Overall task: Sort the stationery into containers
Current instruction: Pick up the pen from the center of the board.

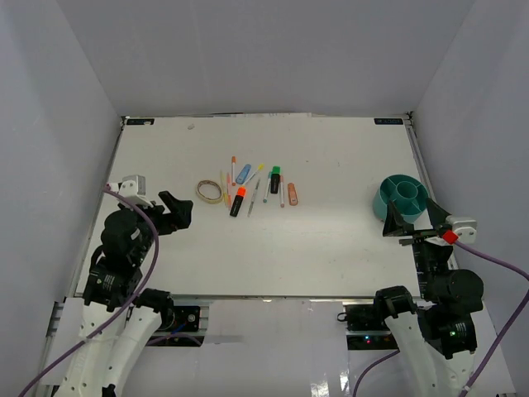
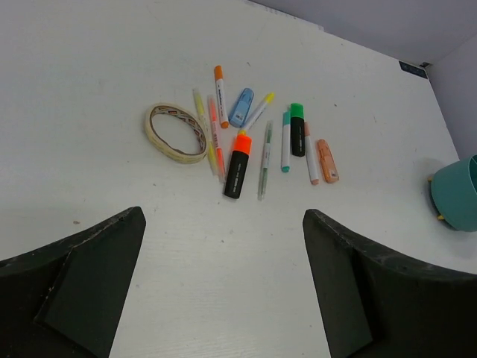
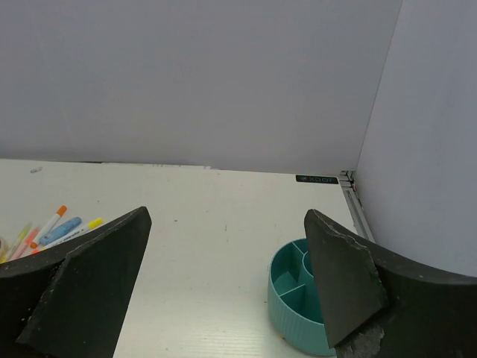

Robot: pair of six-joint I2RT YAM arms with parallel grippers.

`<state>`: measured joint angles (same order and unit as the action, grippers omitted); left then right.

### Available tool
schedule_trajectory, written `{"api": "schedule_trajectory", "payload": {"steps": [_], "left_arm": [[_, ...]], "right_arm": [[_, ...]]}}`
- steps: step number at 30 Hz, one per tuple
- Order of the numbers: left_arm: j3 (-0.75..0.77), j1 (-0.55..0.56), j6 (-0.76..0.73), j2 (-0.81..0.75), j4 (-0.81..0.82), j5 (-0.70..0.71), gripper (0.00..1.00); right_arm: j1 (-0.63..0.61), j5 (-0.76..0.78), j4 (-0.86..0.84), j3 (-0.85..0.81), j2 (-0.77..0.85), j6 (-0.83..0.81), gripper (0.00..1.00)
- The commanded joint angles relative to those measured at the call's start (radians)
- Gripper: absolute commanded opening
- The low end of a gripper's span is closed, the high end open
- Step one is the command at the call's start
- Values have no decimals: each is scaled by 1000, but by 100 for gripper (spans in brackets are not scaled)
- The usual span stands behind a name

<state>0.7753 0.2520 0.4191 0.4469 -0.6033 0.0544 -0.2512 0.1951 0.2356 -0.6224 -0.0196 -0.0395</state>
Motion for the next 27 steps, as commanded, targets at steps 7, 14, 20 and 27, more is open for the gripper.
{"api": "schedule_trajectory", "payload": {"steps": [7, 14, 20, 27], "left_arm": [[-37, 3, 44, 53, 25, -13, 98], [-51, 3, 67, 162, 31, -44, 98], [-28, 4, 84, 297, 45, -71, 98], [16, 3, 76, 476, 60, -163, 98]], "right_arm": [[-7, -40, -1, 7, -17, 7, 90], [-7, -57, 56, -69, -175, 78, 90], [-7, -74, 165, -195, -387, 147, 90], [-7, -54, 189, -234, -505, 164, 90]]}}
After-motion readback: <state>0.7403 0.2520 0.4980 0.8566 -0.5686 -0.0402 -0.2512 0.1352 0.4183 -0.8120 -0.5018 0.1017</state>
